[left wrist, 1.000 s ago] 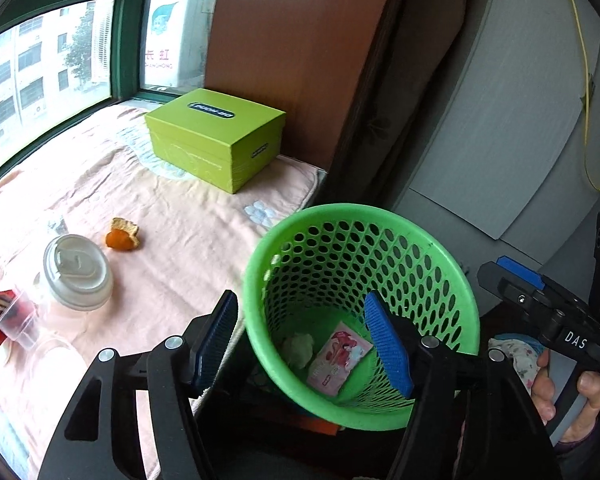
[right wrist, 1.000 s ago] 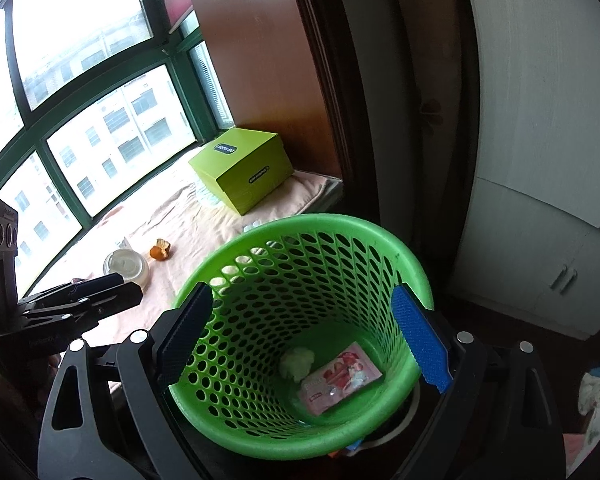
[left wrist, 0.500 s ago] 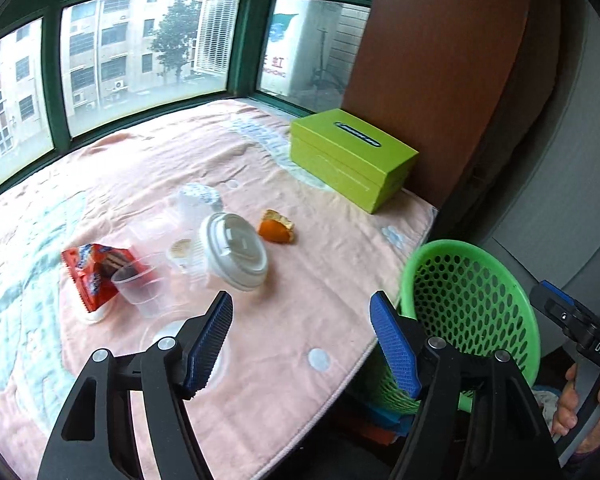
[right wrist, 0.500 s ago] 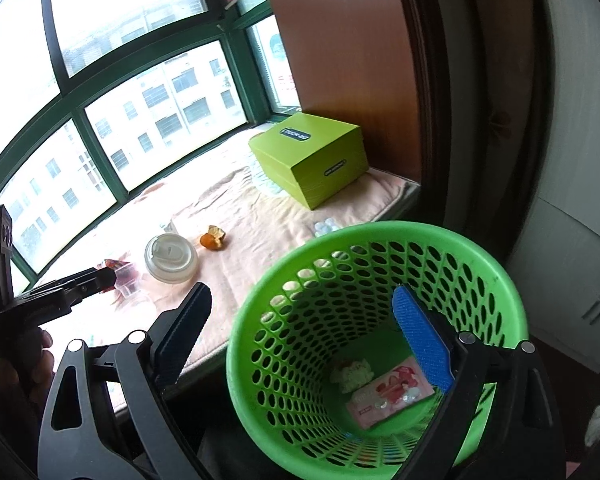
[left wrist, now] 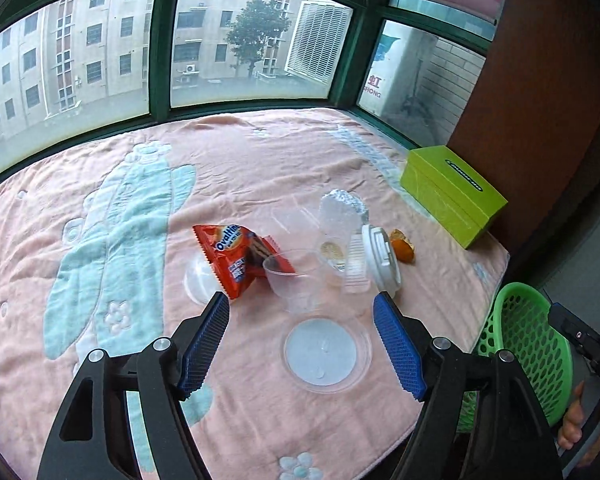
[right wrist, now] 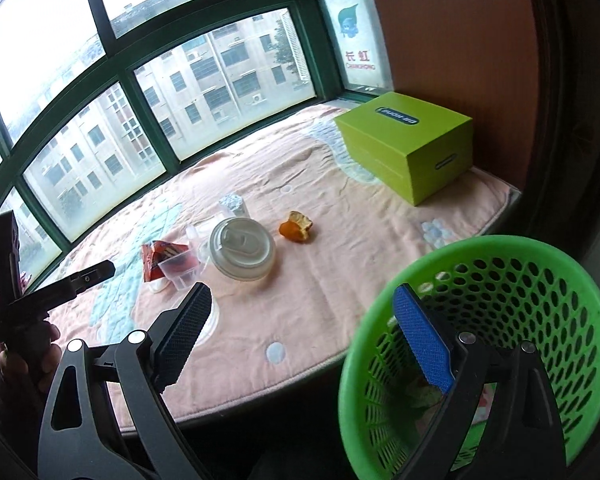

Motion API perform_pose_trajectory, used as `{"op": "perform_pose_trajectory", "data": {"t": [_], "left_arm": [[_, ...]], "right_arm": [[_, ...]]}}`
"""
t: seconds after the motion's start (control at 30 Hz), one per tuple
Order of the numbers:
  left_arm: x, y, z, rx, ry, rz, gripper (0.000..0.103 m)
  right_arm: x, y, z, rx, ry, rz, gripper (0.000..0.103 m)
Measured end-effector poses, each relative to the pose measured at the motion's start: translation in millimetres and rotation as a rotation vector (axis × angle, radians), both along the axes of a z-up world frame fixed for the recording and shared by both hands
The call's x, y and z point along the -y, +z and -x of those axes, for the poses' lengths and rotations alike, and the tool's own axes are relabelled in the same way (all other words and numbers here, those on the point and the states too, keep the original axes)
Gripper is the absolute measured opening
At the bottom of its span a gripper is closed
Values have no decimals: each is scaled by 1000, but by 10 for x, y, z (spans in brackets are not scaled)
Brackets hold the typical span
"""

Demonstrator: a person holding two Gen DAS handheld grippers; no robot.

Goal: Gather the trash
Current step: 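Return the left tool from the basket to the table, then grasp the Ovaltine sachet with the left tool while the right tool grasps the white cup lid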

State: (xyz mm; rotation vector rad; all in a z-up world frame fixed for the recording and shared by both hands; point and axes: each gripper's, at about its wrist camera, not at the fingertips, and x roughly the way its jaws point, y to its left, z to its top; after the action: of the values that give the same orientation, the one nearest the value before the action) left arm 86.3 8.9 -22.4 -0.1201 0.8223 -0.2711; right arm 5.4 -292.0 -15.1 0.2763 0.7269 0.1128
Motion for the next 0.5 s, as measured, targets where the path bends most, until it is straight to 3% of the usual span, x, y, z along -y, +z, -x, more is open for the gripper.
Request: {"op": "perform_pose_trajectory", "data": {"t": [0.5], "left_arm": [[-426, -139, -44, -29, 72, 13, 72]], "right_arm": [[-587, -231, -893, -68, 144, -92, 98]]}}
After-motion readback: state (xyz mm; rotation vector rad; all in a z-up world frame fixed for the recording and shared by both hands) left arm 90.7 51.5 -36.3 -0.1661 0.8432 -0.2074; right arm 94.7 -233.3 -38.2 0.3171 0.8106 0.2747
